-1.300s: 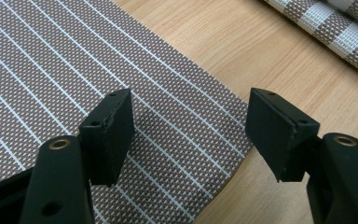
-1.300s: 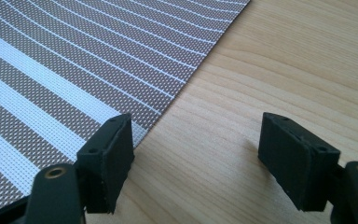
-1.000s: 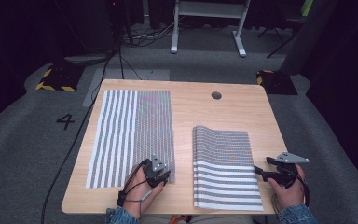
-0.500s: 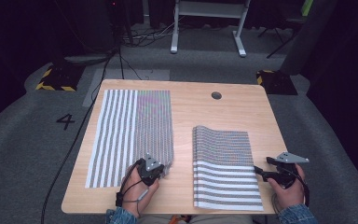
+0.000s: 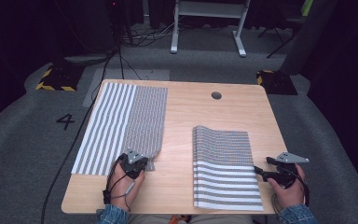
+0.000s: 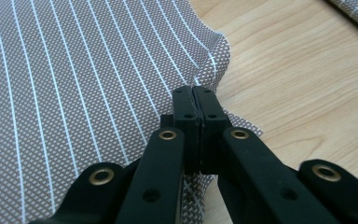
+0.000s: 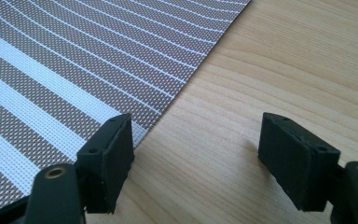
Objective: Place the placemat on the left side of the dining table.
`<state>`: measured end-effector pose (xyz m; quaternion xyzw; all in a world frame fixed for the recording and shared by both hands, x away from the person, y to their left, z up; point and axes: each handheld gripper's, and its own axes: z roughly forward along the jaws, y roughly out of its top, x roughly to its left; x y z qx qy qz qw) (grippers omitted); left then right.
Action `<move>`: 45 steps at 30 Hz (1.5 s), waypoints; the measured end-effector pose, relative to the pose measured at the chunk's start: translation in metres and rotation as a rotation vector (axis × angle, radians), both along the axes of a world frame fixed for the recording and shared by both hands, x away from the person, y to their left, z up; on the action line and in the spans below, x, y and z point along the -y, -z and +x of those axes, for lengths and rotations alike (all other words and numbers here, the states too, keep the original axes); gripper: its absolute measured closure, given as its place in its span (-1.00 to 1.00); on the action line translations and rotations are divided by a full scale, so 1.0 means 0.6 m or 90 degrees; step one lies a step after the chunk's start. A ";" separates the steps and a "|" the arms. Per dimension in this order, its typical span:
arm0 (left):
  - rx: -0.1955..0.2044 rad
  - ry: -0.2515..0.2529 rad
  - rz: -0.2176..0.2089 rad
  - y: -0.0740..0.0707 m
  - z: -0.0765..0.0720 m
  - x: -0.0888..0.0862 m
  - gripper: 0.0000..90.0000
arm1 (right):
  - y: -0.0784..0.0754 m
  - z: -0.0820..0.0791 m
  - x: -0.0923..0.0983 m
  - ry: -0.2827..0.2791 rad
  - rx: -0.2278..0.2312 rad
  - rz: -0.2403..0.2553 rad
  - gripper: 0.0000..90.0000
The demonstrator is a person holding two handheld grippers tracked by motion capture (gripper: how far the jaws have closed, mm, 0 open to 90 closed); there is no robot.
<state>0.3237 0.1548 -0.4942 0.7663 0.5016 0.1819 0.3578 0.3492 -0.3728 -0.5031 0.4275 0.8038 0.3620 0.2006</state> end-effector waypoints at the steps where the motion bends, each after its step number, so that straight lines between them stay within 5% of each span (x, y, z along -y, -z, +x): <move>1: -0.003 -0.001 -0.001 0.001 -0.002 0.001 0.98 | 0.000 0.000 0.000 0.000 0.000 0.000 -0.41; 13: -0.019 0.012 0.018 -0.004 -0.049 0.026 0.97 | 0.000 0.000 0.000 0.000 0.000 0.000 -0.41; 18: -0.019 0.025 0.022 -0.002 -0.041 0.042 0.97 | 0.000 0.000 0.000 0.000 0.000 -0.001 -0.41; 30: -0.024 -0.005 -0.031 0.009 -0.008 0.038 0.97 | 0.000 0.000 0.000 0.000 0.000 0.000 -0.41; 41: -0.015 -0.001 -0.014 0.000 -0.013 0.034 0.95 | 0.000 0.000 0.000 0.000 -0.001 0.000 -0.41; 43: -0.024 0.002 -0.040 -0.002 -0.014 0.031 0.81 | 0.000 0.000 0.000 0.000 0.000 0.000 -0.41; 45: -0.030 -0.001 -0.055 -0.006 -0.018 0.032 0.43 | 0.000 0.000 0.000 -0.001 0.000 0.000 -0.41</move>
